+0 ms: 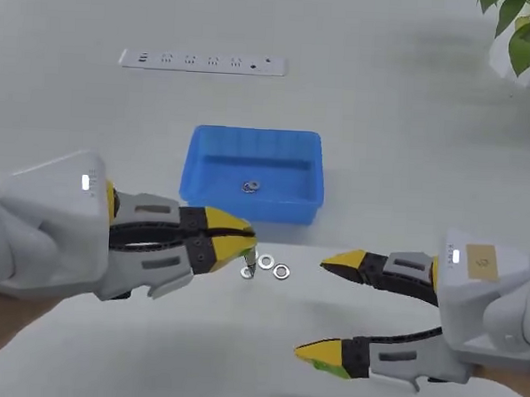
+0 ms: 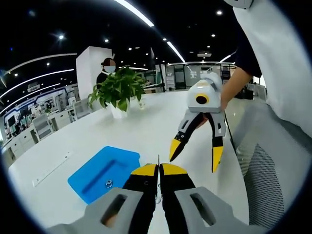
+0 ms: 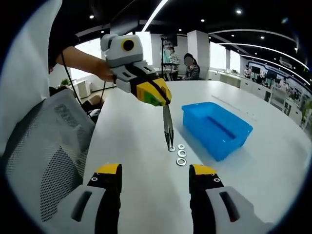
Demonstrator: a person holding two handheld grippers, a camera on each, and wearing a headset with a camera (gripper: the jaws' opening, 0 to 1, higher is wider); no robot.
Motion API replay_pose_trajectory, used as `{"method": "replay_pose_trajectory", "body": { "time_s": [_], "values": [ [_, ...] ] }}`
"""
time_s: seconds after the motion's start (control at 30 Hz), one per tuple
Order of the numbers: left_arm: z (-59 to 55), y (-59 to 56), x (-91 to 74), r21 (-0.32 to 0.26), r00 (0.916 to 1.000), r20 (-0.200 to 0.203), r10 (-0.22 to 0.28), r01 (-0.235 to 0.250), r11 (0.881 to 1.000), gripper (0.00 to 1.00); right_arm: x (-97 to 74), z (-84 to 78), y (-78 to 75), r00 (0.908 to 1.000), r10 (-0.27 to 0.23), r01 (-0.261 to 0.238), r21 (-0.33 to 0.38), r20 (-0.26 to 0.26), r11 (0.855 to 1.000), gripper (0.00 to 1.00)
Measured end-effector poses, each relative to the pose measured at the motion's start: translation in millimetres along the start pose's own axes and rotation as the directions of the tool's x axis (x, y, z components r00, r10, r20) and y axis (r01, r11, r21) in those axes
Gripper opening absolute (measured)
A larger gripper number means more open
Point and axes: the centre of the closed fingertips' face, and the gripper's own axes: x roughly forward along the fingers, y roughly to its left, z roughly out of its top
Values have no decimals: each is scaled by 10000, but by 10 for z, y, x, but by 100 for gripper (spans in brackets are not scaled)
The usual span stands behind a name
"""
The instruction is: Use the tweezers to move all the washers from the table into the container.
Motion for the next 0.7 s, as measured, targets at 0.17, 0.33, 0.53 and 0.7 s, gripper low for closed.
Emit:
{"method": "replay_pose_trajectory", "body": {
  "time_s": [0.17,0.33,0.53,0.7],
  "values": [
    [-47,-2,3,-52,9999,-147,-79,78,10000,4,6,-22,4,10000,-4,4,97,-55,10000,57],
    [-87,14,-9,-82,9997,-249,-54,52,10000,4,27,-29,7,10000,19,-18,141,-66,9999,57],
    [-87,22,-3,-544,9993,-320,-189,171,9984,4,96,0,15,9999,131,-130,187,-56,9997,57],
    [-91,34,3,-933,9978,-434,-500,457,9946,5,224,128,-74,9995,274,-277,152,162,9995,56]
  ]
}}
